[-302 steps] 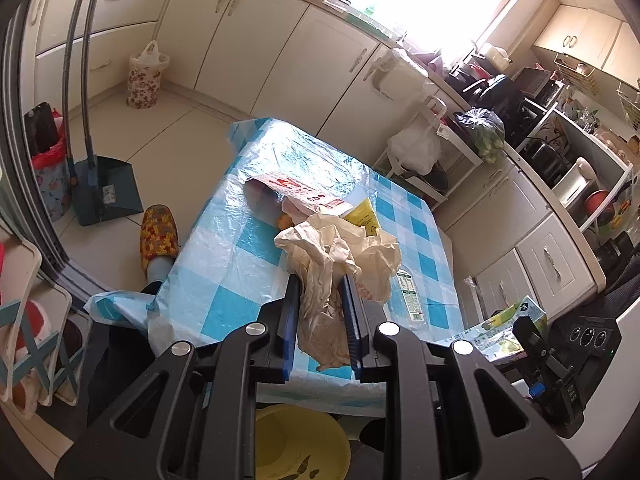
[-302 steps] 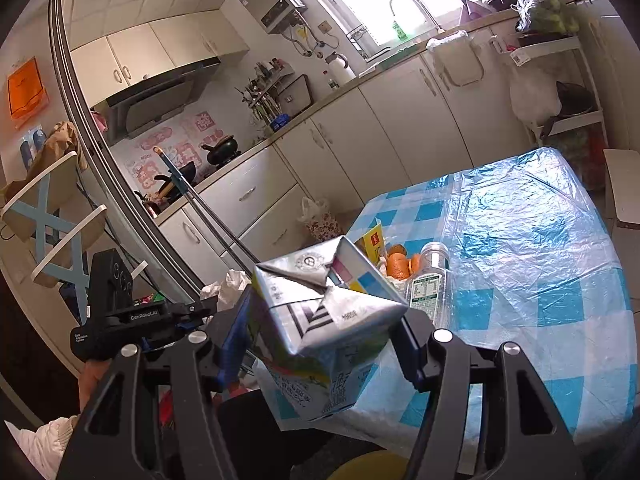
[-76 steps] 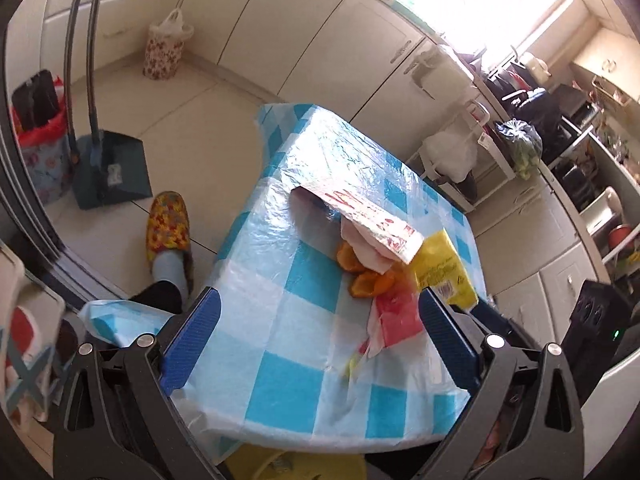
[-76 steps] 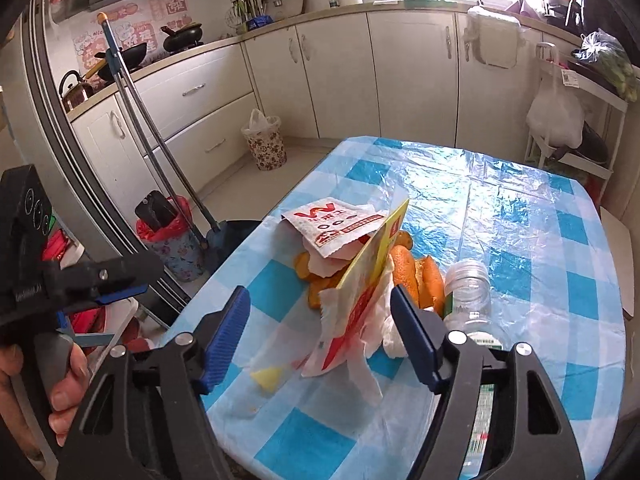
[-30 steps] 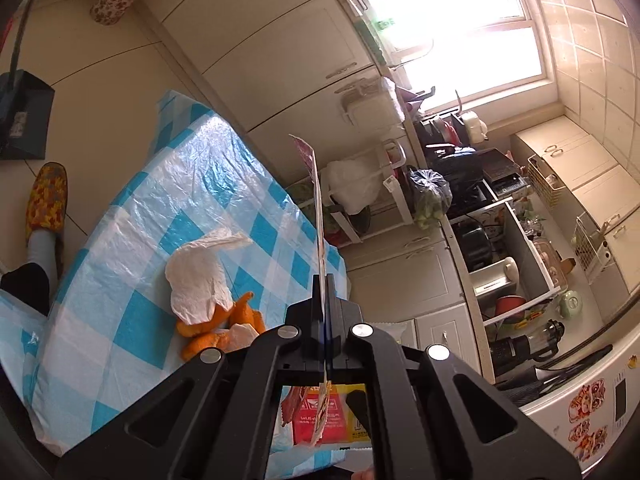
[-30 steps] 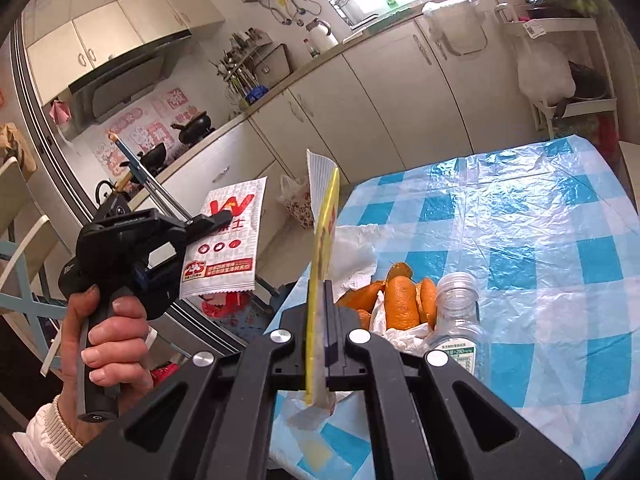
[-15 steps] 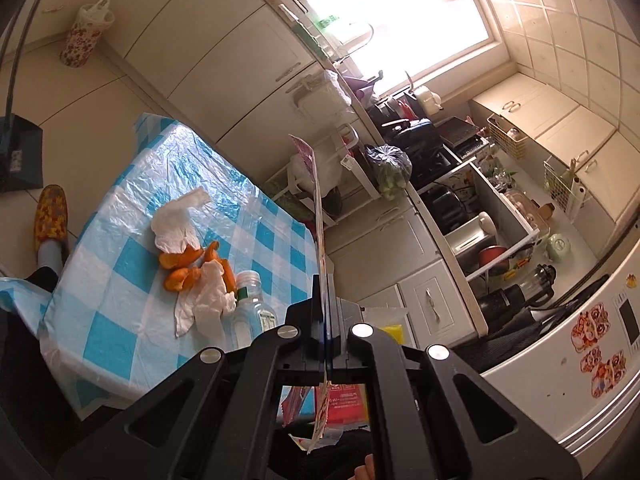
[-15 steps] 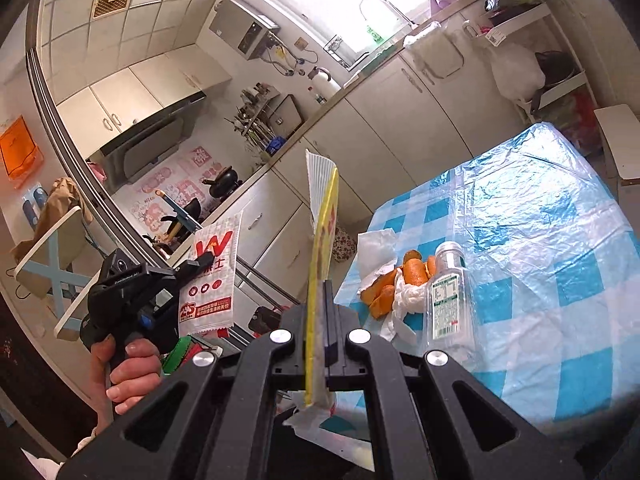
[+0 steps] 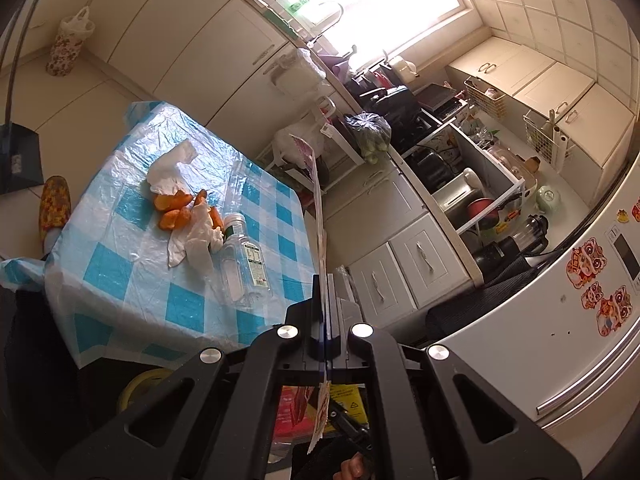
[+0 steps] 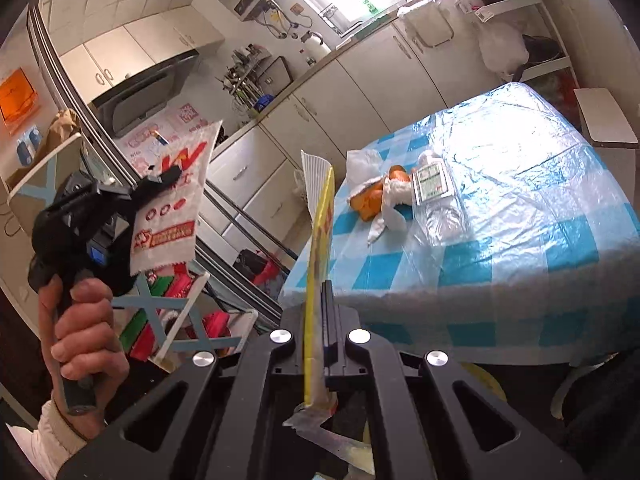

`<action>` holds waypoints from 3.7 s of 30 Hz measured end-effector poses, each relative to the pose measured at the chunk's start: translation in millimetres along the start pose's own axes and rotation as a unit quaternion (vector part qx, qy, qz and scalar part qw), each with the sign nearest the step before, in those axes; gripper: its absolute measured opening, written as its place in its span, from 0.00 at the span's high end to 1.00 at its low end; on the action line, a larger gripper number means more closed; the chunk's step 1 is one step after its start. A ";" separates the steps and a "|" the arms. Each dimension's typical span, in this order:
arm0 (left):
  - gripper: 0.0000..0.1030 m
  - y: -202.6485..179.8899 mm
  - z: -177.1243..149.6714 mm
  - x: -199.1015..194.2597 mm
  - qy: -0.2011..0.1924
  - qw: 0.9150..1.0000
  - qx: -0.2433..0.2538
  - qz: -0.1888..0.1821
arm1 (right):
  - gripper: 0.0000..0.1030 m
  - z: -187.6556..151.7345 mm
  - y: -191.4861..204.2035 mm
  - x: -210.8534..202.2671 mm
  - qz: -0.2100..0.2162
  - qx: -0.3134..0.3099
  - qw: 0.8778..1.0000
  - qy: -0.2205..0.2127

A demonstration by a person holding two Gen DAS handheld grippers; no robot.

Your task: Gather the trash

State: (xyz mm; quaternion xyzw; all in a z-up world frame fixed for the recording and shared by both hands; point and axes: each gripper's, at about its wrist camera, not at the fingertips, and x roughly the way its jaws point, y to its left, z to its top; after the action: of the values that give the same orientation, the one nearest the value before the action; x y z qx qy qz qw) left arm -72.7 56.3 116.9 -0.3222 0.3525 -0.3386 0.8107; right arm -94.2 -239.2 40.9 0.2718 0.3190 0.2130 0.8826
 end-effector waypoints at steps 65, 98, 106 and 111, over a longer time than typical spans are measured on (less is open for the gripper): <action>0.99 61.6 -101.7 50.6 0.151 0.985 0.007 0.086 | 0.38 -25.4 -16.7 -7.7 -0.132 0.004 0.991 -0.016; 0.07 -7.6 -65.2 -32.6 -0.056 0.955 0.139 0.254 | 0.27 -24.8 -13.1 -18.3 -0.160 -0.020 0.986 -0.043; 0.07 -18.3 -63.8 -40.6 -0.076 0.947 0.157 0.269 | 0.27 -24.9 -10.2 -21.1 -0.163 -0.028 0.985 -0.050; 0.07 -23.4 -61.6 -46.8 -0.088 0.941 0.168 0.281 | 0.26 -24.9 -8.1 -22.0 -0.165 -0.033 0.984 -0.054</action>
State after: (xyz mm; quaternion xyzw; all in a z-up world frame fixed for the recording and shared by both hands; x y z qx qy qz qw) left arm -153.3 62.0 117.6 -0.0975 0.2937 -0.1217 0.9431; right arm -125.0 -248.8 29.6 0.1969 0.3042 0.0596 0.9301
